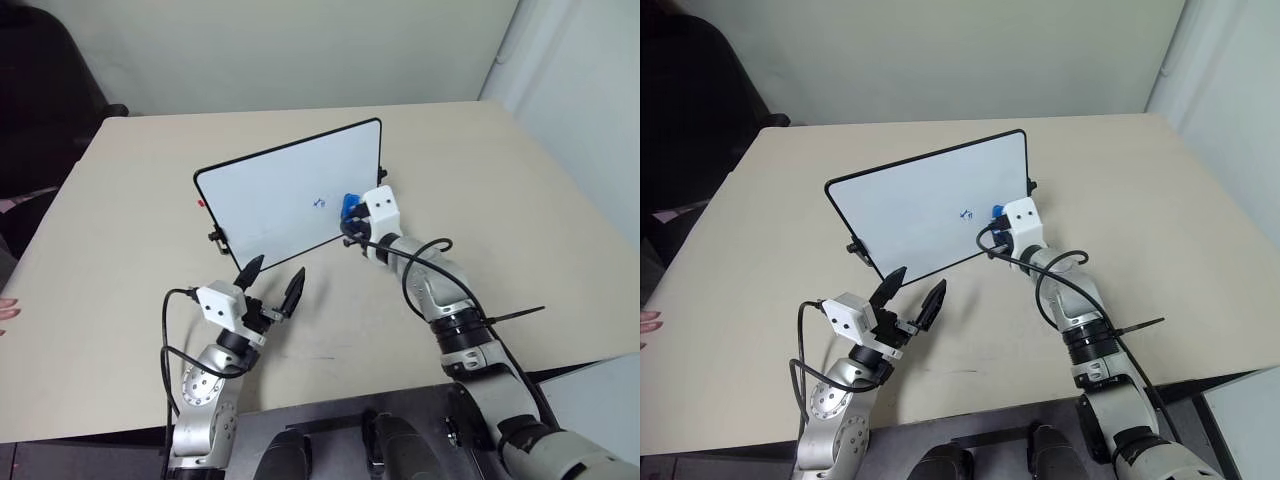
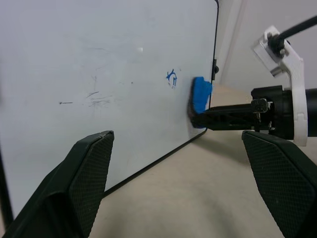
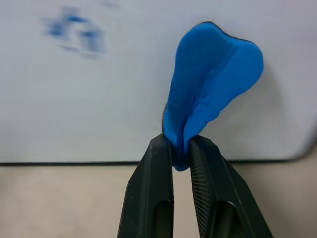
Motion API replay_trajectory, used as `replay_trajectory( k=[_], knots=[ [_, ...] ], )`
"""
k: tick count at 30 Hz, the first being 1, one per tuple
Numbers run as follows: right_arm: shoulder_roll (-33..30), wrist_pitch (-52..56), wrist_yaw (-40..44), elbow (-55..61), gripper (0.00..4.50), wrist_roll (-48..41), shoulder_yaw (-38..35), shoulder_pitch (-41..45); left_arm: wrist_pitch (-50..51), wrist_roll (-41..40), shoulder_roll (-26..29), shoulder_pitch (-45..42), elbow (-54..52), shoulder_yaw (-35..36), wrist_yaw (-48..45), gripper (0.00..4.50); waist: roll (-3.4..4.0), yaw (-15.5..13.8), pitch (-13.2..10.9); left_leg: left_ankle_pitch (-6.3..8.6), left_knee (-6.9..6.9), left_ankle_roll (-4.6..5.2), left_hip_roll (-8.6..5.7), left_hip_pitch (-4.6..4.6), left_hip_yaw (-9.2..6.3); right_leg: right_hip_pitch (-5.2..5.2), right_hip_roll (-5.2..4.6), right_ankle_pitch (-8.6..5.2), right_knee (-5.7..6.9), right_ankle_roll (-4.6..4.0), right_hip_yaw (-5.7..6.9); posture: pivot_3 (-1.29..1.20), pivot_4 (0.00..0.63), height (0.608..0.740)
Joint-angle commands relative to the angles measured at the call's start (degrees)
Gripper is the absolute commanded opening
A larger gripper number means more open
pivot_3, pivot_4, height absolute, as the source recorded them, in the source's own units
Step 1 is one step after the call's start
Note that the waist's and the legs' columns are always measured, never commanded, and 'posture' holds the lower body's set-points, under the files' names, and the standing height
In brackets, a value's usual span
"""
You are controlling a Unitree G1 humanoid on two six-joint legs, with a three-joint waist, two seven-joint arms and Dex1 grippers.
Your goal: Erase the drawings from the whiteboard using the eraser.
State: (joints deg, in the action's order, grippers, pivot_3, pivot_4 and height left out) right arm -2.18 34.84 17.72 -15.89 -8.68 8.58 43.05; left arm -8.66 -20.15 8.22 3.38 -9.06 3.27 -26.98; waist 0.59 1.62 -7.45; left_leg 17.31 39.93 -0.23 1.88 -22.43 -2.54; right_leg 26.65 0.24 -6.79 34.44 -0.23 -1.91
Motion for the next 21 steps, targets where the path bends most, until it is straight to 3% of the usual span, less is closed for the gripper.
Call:
replay_trajectory(
  k=[1,14,21],
  knots=[
    [2.4,-0.4,2.5,2.9,0.25,0.1,3.2,1.8,-0.5,-0.3,0.1,0.2,-2.9,-0.2,0.0,4.50,0.00,0.1,0.0,0.00,0.00,0.00,0.01,0.00,0.00,0.00,0.00,0.01,0.00,-0.02,0.00,0.00,0.150,0.740],
    [5.3,-1.4,4.0,1.6,0.25,1.1,4.6,3.9,-0.4,-0.7,0.1,1.7,-4.5,0.1,0.2,4.50,0.01,0.1,0.0,-0.08,0.03,-0.11,0.18,0.00,-0.02,0.04,0.21,0.11,0.09,-0.17,-0.01,0.00,0.150,0.740],
    [1.9,-2.3,1.0,-4.2,0.25,-0.1,-3.7,5.9,-0.2,-1.3,0.3,1.3,-4.0,0.3,0.0,4.50,0.01,-0.1,0.0,-0.22,0.04,-0.34,0.28,0.00,-0.08,0.04,0.35,0.20,0.09,-0.33,-0.01,0.00,0.150,0.740]
  ],
)
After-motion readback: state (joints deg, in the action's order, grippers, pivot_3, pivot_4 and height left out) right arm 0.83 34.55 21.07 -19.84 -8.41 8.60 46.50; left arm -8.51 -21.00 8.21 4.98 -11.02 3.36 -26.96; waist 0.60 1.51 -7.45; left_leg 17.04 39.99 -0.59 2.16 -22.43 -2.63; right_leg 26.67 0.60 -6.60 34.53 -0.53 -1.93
